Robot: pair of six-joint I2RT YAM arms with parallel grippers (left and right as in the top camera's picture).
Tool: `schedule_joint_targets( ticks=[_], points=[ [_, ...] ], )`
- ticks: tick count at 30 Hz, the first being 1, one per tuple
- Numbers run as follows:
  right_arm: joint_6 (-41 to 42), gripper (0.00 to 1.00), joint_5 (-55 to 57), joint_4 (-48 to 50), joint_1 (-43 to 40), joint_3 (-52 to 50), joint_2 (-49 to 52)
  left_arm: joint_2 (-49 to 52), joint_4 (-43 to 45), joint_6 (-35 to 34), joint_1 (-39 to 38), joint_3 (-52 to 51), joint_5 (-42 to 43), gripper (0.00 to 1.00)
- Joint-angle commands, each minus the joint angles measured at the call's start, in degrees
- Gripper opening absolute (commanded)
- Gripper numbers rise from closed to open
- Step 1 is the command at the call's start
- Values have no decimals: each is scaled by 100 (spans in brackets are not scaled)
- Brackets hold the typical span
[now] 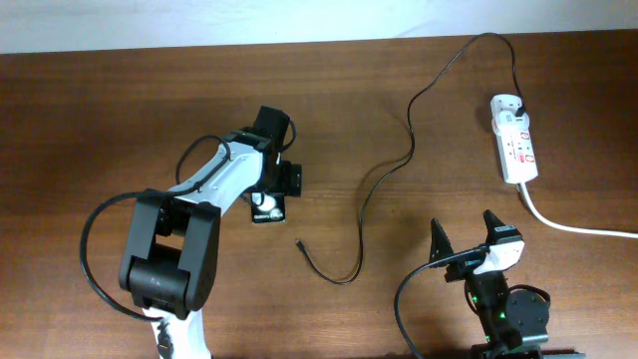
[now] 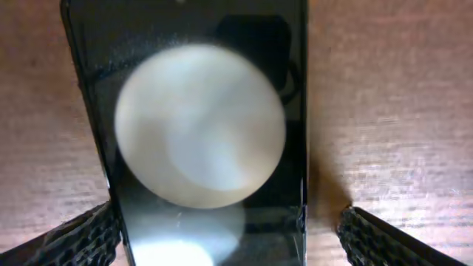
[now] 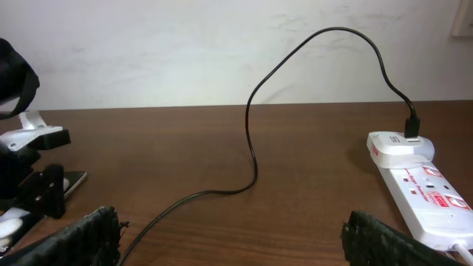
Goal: Plug charger to phone and switch on socket
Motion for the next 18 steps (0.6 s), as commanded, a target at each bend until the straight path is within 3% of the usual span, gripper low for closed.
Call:
schedule_joint_targets(
  ticks=[1, 3, 7, 9, 10, 18],
  points=[
    [0, 99, 31, -31, -11, -31, -52, 332, -352, -374, -66, -304, 402, 97],
    [0, 99, 31, -31, -11, -31, -52, 332, -315, -699, -66, -367, 402, 97],
    [0, 99, 31, -31, -11, -31, -52, 332, -68, -717, -66, -367, 337, 90],
    [0, 99, 31, -31, -11, -31, -52, 332, 92, -717, -66, -367, 271, 92],
    [0, 99, 31, -31, -11, -31, -52, 332, 107, -717, -66, -367, 271, 99],
    [0, 99, 31, -31, -11, -31, -52, 332, 79, -710, -70, -372, 116, 99]
  ],
)
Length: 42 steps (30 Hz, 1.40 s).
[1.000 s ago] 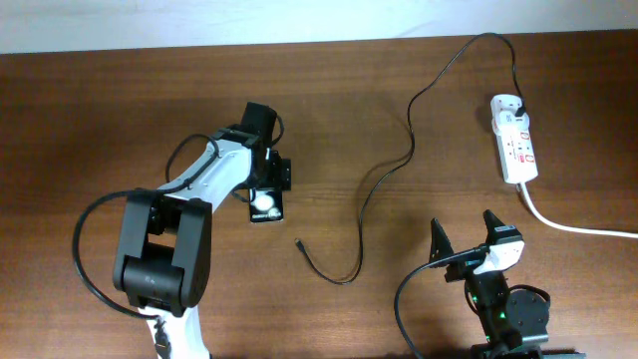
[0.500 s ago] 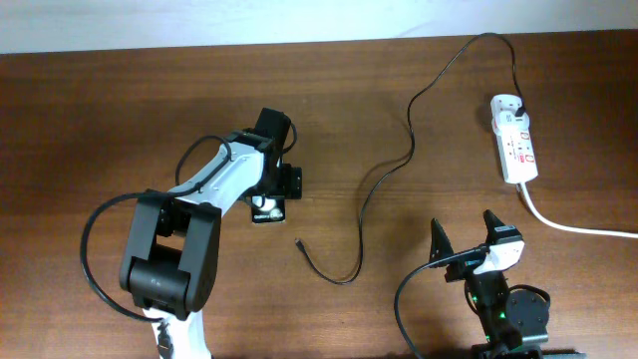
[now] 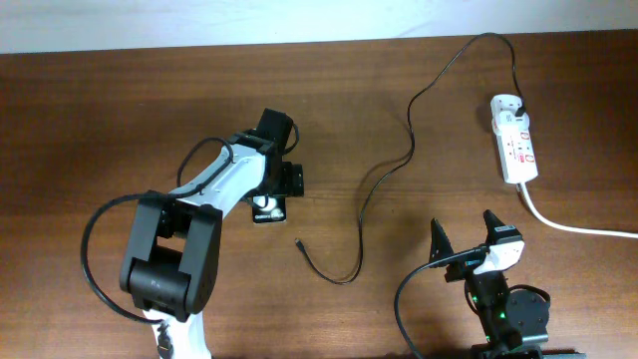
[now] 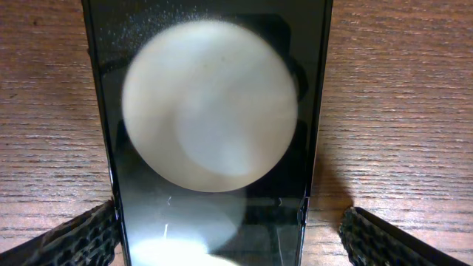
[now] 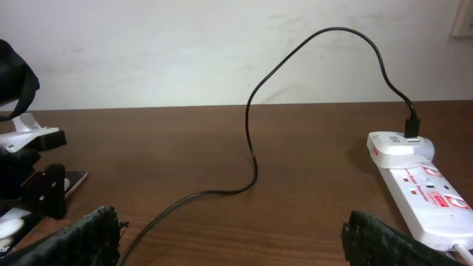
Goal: Plug charger to phone and switch on socket
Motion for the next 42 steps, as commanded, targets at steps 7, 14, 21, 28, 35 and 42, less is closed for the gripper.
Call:
schedule_joint_targets(
  ticks=[7, 14, 21, 28, 35, 42],
  points=[
    [-2, 99, 31, -31, -11, -31, -52, 385, 22, -33, 0, -299, 42, 96],
    [-2, 99, 31, -31, -11, -31, -52, 385, 46, -33, -4, -299, 28, 99],
    [-2, 99, 31, -31, -11, -31, -52, 385, 105, -33, -28, -299, 26, 89],
    [-2, 99, 31, -31, -11, -31, -52, 385, 116, -33, -44, -299, 26, 79],
    [-2, 99, 31, -31, -11, -31, -52, 385, 127, -28, -44, -299, -63, 91],
    [-2, 99, 31, -31, -11, -31, -52, 385, 131, -28, -44, -299, -63, 85]
  ],
)
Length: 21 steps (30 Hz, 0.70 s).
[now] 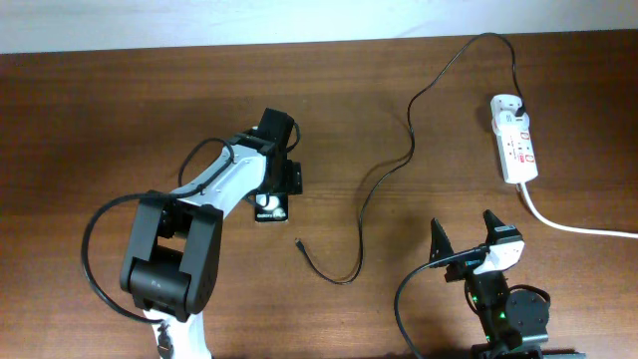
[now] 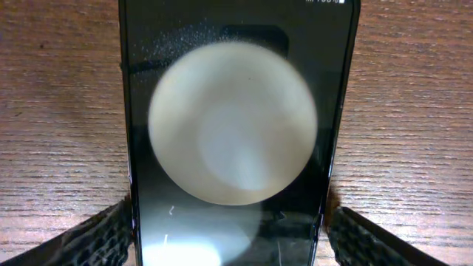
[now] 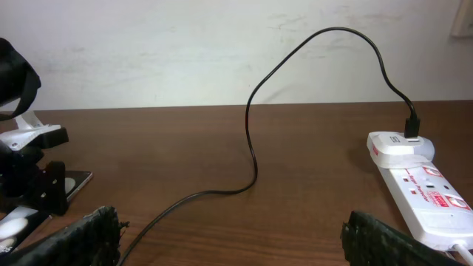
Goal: Plug charger to phone and switch on socket
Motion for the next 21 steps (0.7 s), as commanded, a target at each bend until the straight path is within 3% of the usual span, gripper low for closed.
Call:
schedule_joint_targets(
  ticks=[1, 12, 16, 21],
  points=[
    [-2, 99, 31, -31, -11, -31, -52, 385, -46, -22, -15, -280, 35, 85],
    [-2, 99, 31, -31, -11, -31, -52, 385, -42, 387, -17, -280, 37, 84],
    [0, 99, 31, -31, -11, -31, -52, 385, -42, 387, -17, -280, 37, 74],
    [-2, 98, 31, -31, -11, -31, -52, 385, -39, 387, -17, -280, 37, 76]
  ],
)
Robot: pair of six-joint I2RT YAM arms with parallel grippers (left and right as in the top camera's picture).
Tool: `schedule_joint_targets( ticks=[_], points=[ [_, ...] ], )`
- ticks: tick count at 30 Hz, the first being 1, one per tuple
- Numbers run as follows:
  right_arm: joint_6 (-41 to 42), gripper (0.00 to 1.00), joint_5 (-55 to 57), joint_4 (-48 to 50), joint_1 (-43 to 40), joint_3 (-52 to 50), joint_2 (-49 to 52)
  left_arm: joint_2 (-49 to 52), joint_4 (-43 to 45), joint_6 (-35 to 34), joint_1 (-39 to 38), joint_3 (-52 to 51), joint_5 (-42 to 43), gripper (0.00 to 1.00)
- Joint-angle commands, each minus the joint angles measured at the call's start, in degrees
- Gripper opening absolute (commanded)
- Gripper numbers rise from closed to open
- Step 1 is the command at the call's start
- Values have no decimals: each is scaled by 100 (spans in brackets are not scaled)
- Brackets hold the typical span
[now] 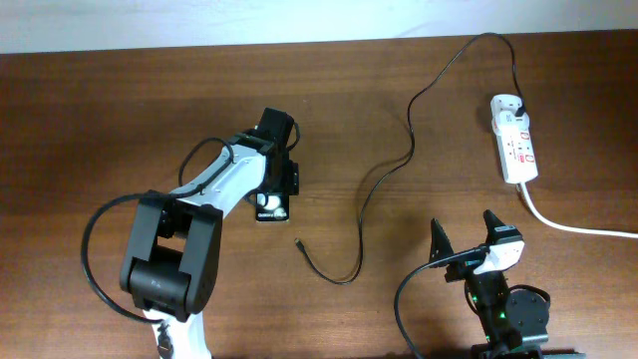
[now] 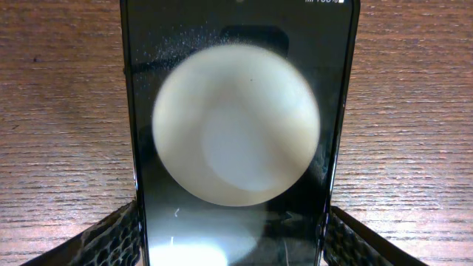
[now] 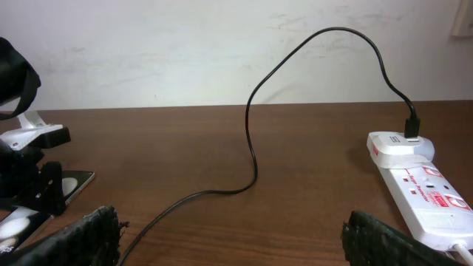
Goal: Plug charger to phone and switch on socket
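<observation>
A black phone [image 2: 236,125] lies flat on the wooden table, its screen reflecting a round lamp. My left gripper [image 2: 233,244] stands over its near end, shut on the phone, with one finger [image 2: 100,240] against each long edge. In the overhead view the phone [image 1: 271,207] shows just below the left gripper [image 1: 273,195]. The black charger cable [image 1: 384,175] runs from the white power strip [image 1: 515,140] to its loose plug end [image 1: 299,242], right of the phone. My right gripper [image 3: 230,240] is open and empty near the front edge.
The charger adapter [image 3: 400,145] sits in the far end of the power strip [image 3: 421,185]. The strip's white lead [image 1: 573,227] runs off to the right. The cable [image 3: 251,140] arches up above the table between the two arms.
The left fingers have drawn in a little and now press against both long edges of the phone. The right arm has not moved.
First the left gripper stood open over the phone, which lay askew and off-centre between the fingers. Then the phone was straighter, with a gap on its right. Then it sat centred with the fingers close. Now they grip it. The cable and right arm stayed put.
</observation>
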Motion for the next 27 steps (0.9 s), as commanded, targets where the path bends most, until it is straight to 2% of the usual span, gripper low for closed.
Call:
schedule_joint_targets(
  ticks=[1, 10, 13, 15, 16, 19, 21, 23, 24, 25, 27],
  points=[
    [-2, 99, 31, -31, -11, -31, -52, 385, -66, 114, -17, -280, 13, 76],
    [-2, 99, 31, -31, -11, -31, -52, 376, -17, 245, 39, 7, 13, 77],
    [-2, 99, 31, -31, -11, -31, -52, 378, -90, 245, 37, 4, 13, 82],
    [-2, 99, 31, -31, -11, -31, -52, 380, -210, 245, 33, -46, 15, 92],
    [-2, 99, 31, -31, -11, -31, -52, 380, -234, 243, 33, -79, 15, 92],
    [-2, 99, 31, -31, -11, -31, -52, 385, -258, 243, 33, -107, 20, 85],
    [-2, 99, 31, -31, -11, -31, -52, 385, -256, 243, 33, -107, 22, 75],
    [-2, 99, 31, -31, -11, -31, -52, 385, -254, 245, 33, -107, 17, 73],
    [-2, 99, 31, -31, -11, -31, -52, 385, -256, 245, 39, -107, 15, 77],
    [-2, 99, 31, -31, -11, -31, -52, 385, -256, 245, 44, -107, 13, 92],
    [-2, 99, 31, -31, -11, -31, -52, 385, -256, 245, 44, -107, 15, 98]
  ],
)
